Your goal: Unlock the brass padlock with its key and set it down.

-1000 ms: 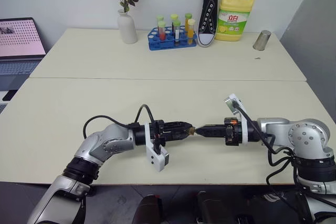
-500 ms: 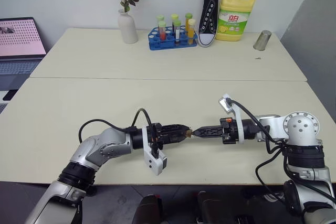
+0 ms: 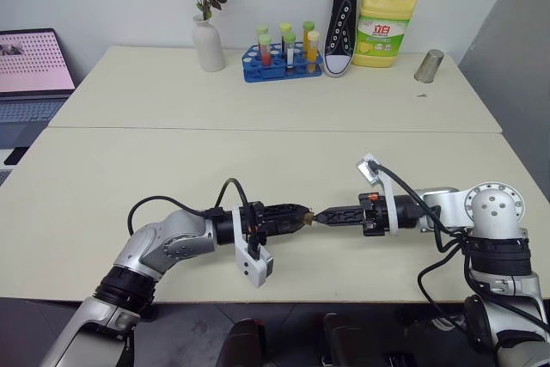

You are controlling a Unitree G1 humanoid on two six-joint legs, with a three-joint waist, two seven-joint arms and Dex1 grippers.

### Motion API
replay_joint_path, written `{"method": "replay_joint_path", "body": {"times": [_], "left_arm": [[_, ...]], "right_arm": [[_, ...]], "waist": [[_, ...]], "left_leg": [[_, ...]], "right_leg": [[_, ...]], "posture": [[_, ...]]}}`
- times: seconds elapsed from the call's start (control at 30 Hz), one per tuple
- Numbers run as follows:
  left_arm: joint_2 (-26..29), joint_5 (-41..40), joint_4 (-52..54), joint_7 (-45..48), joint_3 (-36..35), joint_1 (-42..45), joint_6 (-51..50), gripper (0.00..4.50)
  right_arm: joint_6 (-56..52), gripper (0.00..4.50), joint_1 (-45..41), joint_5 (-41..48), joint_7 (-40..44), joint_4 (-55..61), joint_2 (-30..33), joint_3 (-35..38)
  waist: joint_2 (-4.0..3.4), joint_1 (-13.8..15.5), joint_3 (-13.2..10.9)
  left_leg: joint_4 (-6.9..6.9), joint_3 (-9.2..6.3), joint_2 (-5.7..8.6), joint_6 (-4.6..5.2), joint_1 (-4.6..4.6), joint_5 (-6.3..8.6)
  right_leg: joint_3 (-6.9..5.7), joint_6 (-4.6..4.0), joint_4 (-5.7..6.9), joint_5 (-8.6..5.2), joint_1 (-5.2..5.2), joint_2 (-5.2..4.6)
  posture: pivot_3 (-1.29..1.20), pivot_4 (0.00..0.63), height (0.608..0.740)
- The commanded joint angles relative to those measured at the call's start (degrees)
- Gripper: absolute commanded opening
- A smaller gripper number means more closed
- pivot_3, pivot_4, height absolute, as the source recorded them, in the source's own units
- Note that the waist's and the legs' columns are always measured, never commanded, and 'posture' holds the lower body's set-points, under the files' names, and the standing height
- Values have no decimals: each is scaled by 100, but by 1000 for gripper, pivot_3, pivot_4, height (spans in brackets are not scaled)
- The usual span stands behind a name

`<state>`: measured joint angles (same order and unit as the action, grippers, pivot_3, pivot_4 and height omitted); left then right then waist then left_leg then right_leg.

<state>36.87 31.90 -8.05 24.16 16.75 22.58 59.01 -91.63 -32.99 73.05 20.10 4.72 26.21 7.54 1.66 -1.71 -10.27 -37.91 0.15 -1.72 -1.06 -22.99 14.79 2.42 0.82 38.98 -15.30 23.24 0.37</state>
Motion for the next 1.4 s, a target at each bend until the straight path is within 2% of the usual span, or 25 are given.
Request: {"method": "replay_joint_path", "body": {"times": [0.03, 0.1, 0.17, 0.23, 0.33, 0.43, 0.6, 0.97, 1.07, 1.27, 1.3, 1.4], "left_arm": [[-55, -155, 266, -117, -25, 8, -26, 971], [-61, -195, 284, -110, -35, -6, -72, 971], [-78, -236, 312, -94, -44, -23, -144, 971], [-104, -306, 368, -66, -35, -38, -229, 971], [-99, -359, 410, -40, -20, -44, -281, 971], [-92, -421, 423, -2, 4, -13, -308, 971], [-104, -417, 371, -2, 51, 68, -299, 971], [-97, -401, 304, -39, 85, 116, -273, 971], [-68, -359, 225, -70, 68, 123, -225, 971], [-71, -353, 169, -93, 49, 110, -218, 971], [-72, -366, 169, -88, 47, 105, -225, 971], [-69, -371, 163, -90, 39, 99, -220, 971]], "right_arm": [[429, 932, 114, -212, 467, 807, 208, -273], [763, 1677, 178, -493, 812, 1046, 421, -467], [1466, 2404, 325, -1084, 1619, 1475, 1027, -917], [2163, 3093, 454, -1623, 2004, 1570, 1369, -1058], [2839, 3138, 567, -2141, 2260, 1483, 1552, -1104], [3194, 3138, 802, -2299, 2472, 1719, 1558, -1077], [3232, 3138, 996, -2268, 2031, 1904, 965, -1078], [3130, 3138, 966, -2297, 1707, 1820, 389, -1117], [3122, 2504, 939, -2307, 1789, 1743, 417, -1151], [3099, 276, 921, -2273, 1915, 1725, 475, -1181], [3107, 102, 920, -2297, 1945, 1727, 497, -1201], [3048, 112, 908, -2249, 1996, 1702, 515, -1192]], "waist": [[-1, 0, 0], [-1, -1, -1], [-2, 5, -1], [-1, 12, -1], [-1, 8, -1], [-1, 4, -1], [-1, -3, -1], [-1, 6, -1], [-1, 6, -1], [-1, 6, -1], [-1, 6, -1], [-1, 6, -1]], "left_leg": [[1, -1, 0, 0, -1, 0], [1, 0, 0, 0, -2, 0], [1, 0, 1, 0, -1, 0], [0, -2, 3, 0, -2, 0], [-2, 0, 2, 0, -1, 0], [0, -1, -2, 0, 1, 0], [1, -1, -4, 0, 2, 0], [-2, -1, 1, 0, 1, 0], [-2, 0, 2, 0, 2, 0], [-2, -1, 1, 0, 2, 0], [-1, -1, 2, 0, 1, 0], [-2, -1, 2, 0, 1, 0]], "right_leg": [[-1, 0, -1, 0, 0, 0], [0, 5, -2, -3, 2, 0], [-1, 22, -2, -13, 2, 0], [-3, 25, -4, -14, 2, -1], [-2, 25, -4, -15, 2, -1], [-2, 25, -2, -15, 2, 1], [0, 25, 0, -14, 2, 3], [-2, 15, -1, -8, 0, -1], [-2, 15, -1, -8, 0, -1], [-2, 16, -1, -9, 0, -1], [-2, 16, -1, -9, 0, -1], [-2, 15, -1, -9, 0, -1]], "posture": [[0, 150, 740], [0, 150, 740], [0, 150, 740], [0, 150, 740], [0, 150, 740], [0, 150, 740], [0, 150, 740], [0, 150, 740], [0, 150, 740], [0, 150, 740], [0, 150, 740], [0, 150, 740]]}}
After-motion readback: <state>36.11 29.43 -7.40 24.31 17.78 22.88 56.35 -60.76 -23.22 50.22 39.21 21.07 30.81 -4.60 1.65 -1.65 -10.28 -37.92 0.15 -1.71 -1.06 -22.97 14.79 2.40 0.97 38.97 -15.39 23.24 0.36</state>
